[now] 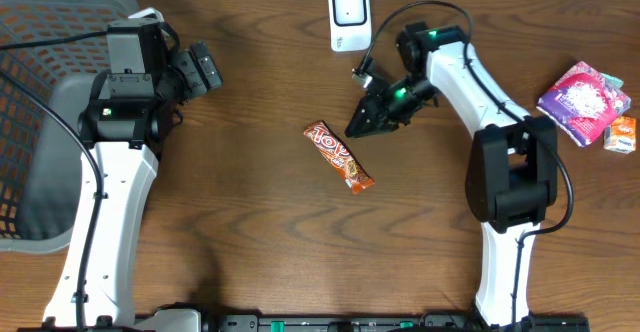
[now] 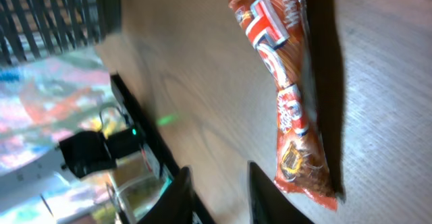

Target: Scan the item barcode

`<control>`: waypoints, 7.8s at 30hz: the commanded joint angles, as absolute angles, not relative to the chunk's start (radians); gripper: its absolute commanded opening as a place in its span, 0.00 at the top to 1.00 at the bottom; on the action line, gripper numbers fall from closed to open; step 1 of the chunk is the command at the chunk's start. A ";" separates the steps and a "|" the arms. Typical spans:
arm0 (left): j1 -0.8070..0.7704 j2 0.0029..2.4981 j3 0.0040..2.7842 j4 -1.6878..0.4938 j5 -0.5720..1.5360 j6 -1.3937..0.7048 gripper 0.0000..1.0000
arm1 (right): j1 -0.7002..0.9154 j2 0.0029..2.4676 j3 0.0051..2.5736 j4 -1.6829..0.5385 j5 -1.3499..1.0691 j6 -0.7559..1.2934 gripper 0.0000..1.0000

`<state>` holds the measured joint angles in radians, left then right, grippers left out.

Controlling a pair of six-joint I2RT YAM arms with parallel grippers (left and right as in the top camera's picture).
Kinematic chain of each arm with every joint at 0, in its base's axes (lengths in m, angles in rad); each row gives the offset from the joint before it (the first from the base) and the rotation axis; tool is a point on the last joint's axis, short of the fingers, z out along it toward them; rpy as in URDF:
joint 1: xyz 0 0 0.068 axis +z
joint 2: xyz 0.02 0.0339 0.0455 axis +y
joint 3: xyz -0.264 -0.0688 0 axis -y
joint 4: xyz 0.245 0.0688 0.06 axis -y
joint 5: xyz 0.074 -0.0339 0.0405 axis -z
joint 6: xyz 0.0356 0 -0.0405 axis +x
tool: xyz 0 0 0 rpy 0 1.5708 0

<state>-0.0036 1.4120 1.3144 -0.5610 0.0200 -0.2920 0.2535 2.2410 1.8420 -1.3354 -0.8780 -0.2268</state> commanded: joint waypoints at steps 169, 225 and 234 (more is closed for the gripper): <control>-0.003 1.417 1.326 -0.561 0.015 -0.294 0.02 | 0.386 2.293 2.074 -0.980 -0.056 0.321 0.49; -0.003 1.417 1.326 -0.561 0.015 -0.294 0.02 | 0.283 2.267 2.141 -0.382 0.027 0.389 0.99; -0.003 1.417 1.326 -0.561 0.015 -0.294 0.02 | 0.062 2.105 2.141 -0.808 0.318 0.389 0.99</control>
<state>-0.0036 1.4120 1.3144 -0.5610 0.0200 -0.2920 0.1505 2.1780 2.1315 -0.7326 0.1444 0.3756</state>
